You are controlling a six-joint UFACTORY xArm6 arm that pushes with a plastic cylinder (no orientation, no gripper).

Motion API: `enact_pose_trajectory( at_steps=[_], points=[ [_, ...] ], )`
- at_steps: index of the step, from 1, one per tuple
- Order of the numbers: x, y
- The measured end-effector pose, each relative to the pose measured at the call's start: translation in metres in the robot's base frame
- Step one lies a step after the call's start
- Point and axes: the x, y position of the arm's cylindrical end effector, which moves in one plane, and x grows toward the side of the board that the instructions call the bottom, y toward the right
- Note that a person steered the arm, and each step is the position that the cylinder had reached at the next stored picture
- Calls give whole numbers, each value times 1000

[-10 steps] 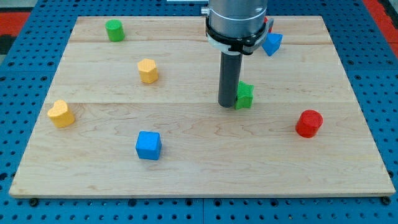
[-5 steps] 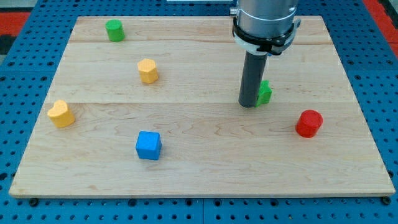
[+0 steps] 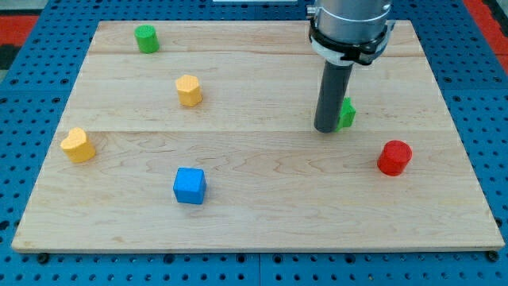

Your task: Slide green star towards blue triangle

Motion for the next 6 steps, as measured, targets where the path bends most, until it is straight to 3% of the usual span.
enact_pose_trajectory(
  at_steps=[3, 4, 6],
  points=[
    [-13, 46],
    [2, 61],
    [-30, 60]
  ],
)
